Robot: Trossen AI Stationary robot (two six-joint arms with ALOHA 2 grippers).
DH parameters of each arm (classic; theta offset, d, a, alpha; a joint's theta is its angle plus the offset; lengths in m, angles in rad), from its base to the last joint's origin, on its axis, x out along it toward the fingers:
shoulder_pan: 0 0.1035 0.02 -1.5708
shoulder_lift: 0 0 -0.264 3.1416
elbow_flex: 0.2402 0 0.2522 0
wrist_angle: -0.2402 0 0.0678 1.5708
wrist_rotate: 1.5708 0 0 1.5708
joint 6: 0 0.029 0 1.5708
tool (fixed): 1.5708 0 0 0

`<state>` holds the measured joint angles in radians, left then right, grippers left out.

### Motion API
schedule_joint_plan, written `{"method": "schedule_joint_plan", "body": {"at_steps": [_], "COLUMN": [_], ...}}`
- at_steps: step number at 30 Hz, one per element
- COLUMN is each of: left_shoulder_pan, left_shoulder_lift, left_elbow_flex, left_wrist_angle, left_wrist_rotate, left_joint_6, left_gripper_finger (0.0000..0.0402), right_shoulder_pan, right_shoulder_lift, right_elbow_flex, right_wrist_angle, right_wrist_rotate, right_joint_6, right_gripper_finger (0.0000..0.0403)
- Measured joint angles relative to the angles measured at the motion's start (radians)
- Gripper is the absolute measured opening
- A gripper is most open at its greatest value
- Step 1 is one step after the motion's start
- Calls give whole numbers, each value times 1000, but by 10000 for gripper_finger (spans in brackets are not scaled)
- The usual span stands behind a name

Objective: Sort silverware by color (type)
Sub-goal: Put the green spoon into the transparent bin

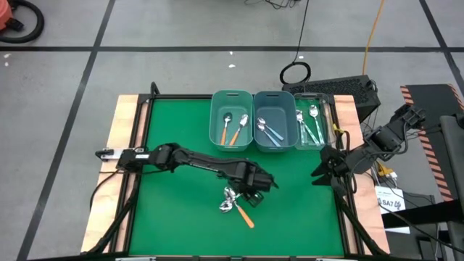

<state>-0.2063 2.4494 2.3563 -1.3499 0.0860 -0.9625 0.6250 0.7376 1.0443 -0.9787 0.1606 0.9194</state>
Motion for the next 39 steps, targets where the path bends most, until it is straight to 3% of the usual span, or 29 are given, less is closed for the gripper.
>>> {"method": "schedule_joint_plan", "body": {"at_steps": [5,16,20,27,39], "left_shoulder_pan": [-13,-16,-18,-19,-32], "left_shoulder_lift": [22,124,127,124,-40], "left_elbow_flex": [-1,-1,0,0,0], "left_wrist_angle": [-5,17,30,36,25], "left_wrist_rotate": [-53,-12,-18,-45,-72], "left_joint_6": [14,14,41,51,74], "left_gripper_finger": [195,192,151,30,29], "right_shoulder_pan": [0,0,0,-2,-2], "right_shoulder_lift": [1,3,8,13,16], "right_elbow_flex": [0,0,-1,-1,-1], "right_wrist_angle": [-5,-7,-11,-12,16], "right_wrist_rotate": [26,48,52,78,103], "right_joint_6": [-3,3,3,10,48], "right_gripper_finger": [168,168,168,168,168]}}
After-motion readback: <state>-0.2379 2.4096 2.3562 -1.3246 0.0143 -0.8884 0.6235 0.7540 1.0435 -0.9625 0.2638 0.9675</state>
